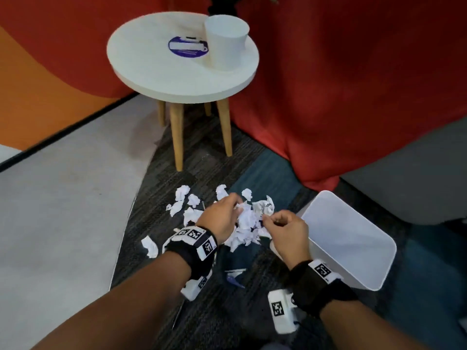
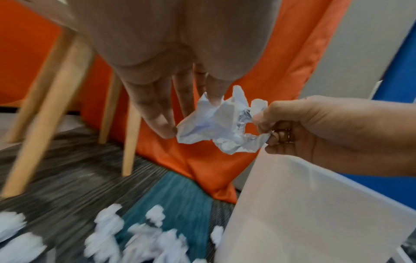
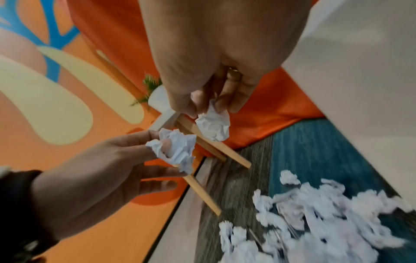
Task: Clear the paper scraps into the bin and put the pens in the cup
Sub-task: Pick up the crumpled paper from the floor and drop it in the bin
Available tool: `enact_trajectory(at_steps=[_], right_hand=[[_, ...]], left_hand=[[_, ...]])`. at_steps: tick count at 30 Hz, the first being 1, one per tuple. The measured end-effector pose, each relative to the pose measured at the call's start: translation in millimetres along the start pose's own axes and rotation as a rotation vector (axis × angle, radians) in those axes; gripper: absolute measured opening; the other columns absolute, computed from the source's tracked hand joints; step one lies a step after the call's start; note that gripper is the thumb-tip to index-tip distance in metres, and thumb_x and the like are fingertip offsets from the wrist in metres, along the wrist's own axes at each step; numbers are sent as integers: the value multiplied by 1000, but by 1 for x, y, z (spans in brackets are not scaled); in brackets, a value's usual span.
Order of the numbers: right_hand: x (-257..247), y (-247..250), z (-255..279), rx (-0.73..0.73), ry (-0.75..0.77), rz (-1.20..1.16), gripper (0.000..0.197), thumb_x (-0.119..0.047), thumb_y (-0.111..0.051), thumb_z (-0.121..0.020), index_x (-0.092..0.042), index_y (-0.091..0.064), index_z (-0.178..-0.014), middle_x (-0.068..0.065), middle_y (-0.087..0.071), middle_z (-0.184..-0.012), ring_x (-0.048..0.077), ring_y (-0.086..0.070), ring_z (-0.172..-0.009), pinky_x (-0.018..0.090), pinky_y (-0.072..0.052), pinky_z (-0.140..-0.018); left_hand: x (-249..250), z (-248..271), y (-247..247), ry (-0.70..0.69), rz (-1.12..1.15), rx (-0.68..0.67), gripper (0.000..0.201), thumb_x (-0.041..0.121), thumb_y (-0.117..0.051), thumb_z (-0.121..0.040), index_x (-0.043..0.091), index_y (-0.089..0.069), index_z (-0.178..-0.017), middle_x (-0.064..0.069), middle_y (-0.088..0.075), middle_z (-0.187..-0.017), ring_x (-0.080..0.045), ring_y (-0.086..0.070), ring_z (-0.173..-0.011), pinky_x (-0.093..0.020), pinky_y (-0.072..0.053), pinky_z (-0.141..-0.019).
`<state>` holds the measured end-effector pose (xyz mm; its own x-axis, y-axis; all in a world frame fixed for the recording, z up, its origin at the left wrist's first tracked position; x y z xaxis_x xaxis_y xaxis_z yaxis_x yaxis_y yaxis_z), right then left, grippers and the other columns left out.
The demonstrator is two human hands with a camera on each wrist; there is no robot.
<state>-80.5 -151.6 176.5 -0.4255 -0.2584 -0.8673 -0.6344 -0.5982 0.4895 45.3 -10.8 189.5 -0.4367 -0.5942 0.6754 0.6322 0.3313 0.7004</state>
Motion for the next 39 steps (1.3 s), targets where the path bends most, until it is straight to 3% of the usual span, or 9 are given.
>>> enact_trajectory(at_steps=[6, 11, 16, 20, 25, 29, 33, 37, 39], right_hand=[[8, 87, -3, 267, -63, -158, 26, -12, -76, -80, -17, -60, -59, -2, -63, -67, 3, -56, -60, 12, -44, -64], [28, 134, -2, 407, -107, -63, 23, -12, -72, -80, -11, -57, -62, 2, -61, -64, 9, -52, -60, 19, -42, -62], [72, 130, -15, 133, -315, 260, 18, -22, -70, -76, -13, -62, -63, -3, -66, -64, 20, -62, -71, 27, -42, -64], [96, 125, -12, 15, -421, 369, 15, -34, -66, -78, -24, -67, -67, -1, -73, -81, 25, -65, -86, 31, -51, -78], [97, 133, -8, 111, -378, 334, 13, -23, -57, -88, -26, -69, -90, 0, -73, -97, 25, -64, -97, 37, -50, -89], [95, 138, -9, 185, -333, 246, 25, -5, -52, -89, -17, -66, -107, 1, -70, -107, 25, -62, -103, 30, -45, -91], [79, 142, -10, 286, -225, 158, 34, 8, -45, -83, -15, -62, -102, 2, -67, -99, 25, -62, -93, 26, -42, -84], [55, 138, -9, 354, -43, 122, 35, 8, -49, -80, -21, -62, -94, 2, -63, -93, 24, -58, -88, 41, -48, -88], [36, 128, -6, 349, 62, 134, 34, 7, -51, -80, -24, -61, -91, -3, -60, -91, 24, -55, -91, 41, -45, -86]], left_hand=[[95, -30, -11, -158, 40, 37, 18, 32, -41, -100, 21, -47, -113, -2, -64, -100, -24, -60, -93, -38, -45, -78], [136, -44, -35, -219, 14, -4, 19, 36, -44, -98, 24, -48, -112, -1, -68, -97, -24, -62, -91, -38, -47, -79], [148, -49, -68, -244, 9, -72, 17, 43, -45, -95, 31, -44, -108, 2, -68, -98, -26, -64, -90, -44, -51, -80], [155, -49, -81, -253, -10, -78, 21, 44, -47, -95, 30, -47, -111, 2, -66, -104, -27, -63, -91, -43, -50, -79], [154, -51, -85, -247, -20, -94, 27, 44, -51, -93, 28, -49, -116, 4, -65, -106, -24, -61, -93, -39, -50, -81], [147, -55, -95, -225, -47, -206, 54, 50, -65, -83, 37, -45, -131, 5, -59, -125, -21, -60, -107, -38, -49, -91], [141, -50, -100, -249, -56, -217, 50, 37, -66, -85, 36, -48, -132, 3, -55, -125, -23, -60, -105, -38, -48, -92], [125, -42, -93, -248, 50, -153, 30, 24, -58, -90, 29, -56, -120, 2, -55, -114, -21, -61, -93, -38, -51, -84], [106, -38, -86, -211, 67, -121, 26, 22, -56, -90, 28, -57, -116, 3, -55, -110, -19, -61, -89, -37, -51, -81]])
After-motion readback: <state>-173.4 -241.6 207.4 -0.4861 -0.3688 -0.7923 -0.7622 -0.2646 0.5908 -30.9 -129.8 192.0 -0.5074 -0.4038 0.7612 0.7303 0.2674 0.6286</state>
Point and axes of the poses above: each hand's wrist, its own z-axis away from the middle knuckle, its own y-axis out of the back of the hand, x = y × z, the point moved 6 cm from there along -z, towards the middle knuckle
